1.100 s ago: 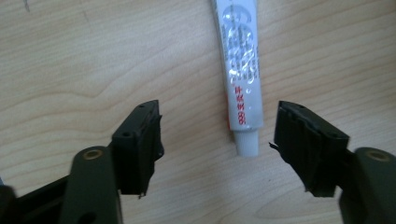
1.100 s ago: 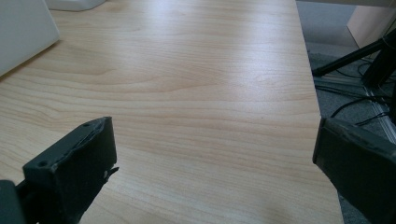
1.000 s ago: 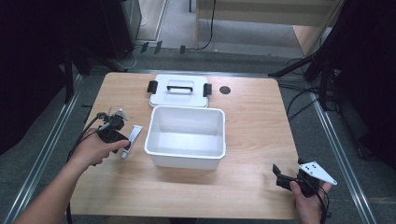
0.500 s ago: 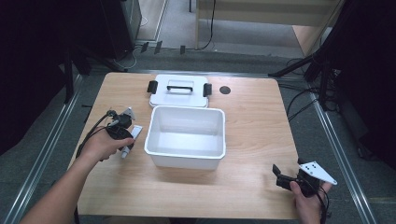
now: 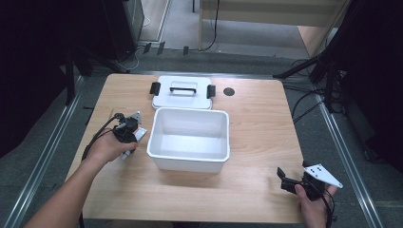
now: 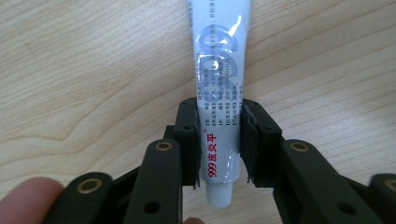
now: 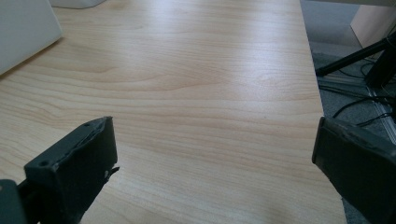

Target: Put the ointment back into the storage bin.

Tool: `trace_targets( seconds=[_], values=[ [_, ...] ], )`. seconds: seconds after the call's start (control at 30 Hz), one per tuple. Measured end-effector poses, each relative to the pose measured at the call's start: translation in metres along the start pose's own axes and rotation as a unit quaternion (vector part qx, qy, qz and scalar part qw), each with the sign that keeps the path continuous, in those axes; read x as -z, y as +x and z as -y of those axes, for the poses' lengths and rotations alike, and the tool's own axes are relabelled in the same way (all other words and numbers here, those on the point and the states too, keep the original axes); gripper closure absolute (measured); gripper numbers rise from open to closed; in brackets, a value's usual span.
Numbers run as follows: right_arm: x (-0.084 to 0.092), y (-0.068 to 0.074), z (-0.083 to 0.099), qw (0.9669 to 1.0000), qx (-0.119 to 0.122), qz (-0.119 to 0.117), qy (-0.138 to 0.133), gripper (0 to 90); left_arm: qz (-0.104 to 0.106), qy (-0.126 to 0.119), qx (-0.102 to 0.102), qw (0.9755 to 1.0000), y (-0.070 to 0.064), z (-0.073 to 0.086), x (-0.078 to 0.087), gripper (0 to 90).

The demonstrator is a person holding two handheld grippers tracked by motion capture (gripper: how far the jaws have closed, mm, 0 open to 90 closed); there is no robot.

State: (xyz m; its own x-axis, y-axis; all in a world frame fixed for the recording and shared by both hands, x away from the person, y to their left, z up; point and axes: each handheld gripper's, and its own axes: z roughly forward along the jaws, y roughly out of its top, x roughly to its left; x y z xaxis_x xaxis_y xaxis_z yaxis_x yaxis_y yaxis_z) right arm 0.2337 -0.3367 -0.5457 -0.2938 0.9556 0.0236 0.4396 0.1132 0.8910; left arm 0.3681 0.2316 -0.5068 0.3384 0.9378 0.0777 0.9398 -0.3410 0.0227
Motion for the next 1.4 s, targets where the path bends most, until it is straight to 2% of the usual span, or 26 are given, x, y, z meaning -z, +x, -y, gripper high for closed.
trace_targets(
  seconds=[0.2, 0.3, 0.5, 0.63, 0.7, 0.8, 0.83, 1.03, 1.23, 1.4],
  values=[
    [0.000, 0.000, 0.000, 1.0000, -0.001, -0.001, 0.001, 0.0, 0.015, 0.004, -0.012, 0.9998, 0.004, 0.001, 0.001, 73.0],
    [0.000, 0.000, 0.000, 1.0000, -0.001, -0.001, 0.002, 0.0, 0.020, -0.003, -0.009, 0.9998, 0.010, 0.004, 0.007, 73.0],
    [0.000, 0.000, 0.000, 1.0000, -0.001, 0.000, 0.004, 0.0, 0.025, -0.024, 0.004, 0.9994, 0.022, 0.010, 0.025, 73.0],
    [-0.001, 0.000, 0.000, 1.0000, -0.001, 0.000, 0.005, 0.0, 0.025, -0.018, -0.008, 0.9995, 0.025, 0.013, 0.040, 73.1],
    [-0.001, 0.000, 0.000, 1.0000, 0.000, 0.001, 0.005, 0.0, 0.025, -0.019, -0.007, 0.9995, 0.026, 0.014, 0.044, 73.1],
    [-0.001, 0.001, 0.000, 1.0000, 0.001, 0.000, 0.007, 0.0, 0.030, -0.019, -0.014, 0.9993, 0.030, 0.017, 0.061, 73.1],
    [-0.001, 0.001, 0.000, 1.0000, 0.001, 0.000, 0.007, 0.0, 0.030, -0.019, -0.014, 0.9993, 0.030, 0.017, 0.061, 73.1],
    [-0.001, 0.000, 0.000, 1.0000, 0.001, 0.000, 0.008, 0.0, 0.023, -0.016, -0.018, 0.9994, 0.037, 0.019, 0.084, 73.1],
    [-0.001, 0.000, -0.001, 1.0000, 0.001, 0.000, 0.008, 0.0, 0.020, -0.014, -0.028, 0.9993, 0.035, 0.019, 0.101, 73.1],
    [-0.001, 0.000, -0.001, 1.0000, 0.000, -0.001, 0.008, 0.0, 0.013, -0.019, -0.049, 0.9985, 0.022, 0.017, 0.124, 73.1]
  ],
)
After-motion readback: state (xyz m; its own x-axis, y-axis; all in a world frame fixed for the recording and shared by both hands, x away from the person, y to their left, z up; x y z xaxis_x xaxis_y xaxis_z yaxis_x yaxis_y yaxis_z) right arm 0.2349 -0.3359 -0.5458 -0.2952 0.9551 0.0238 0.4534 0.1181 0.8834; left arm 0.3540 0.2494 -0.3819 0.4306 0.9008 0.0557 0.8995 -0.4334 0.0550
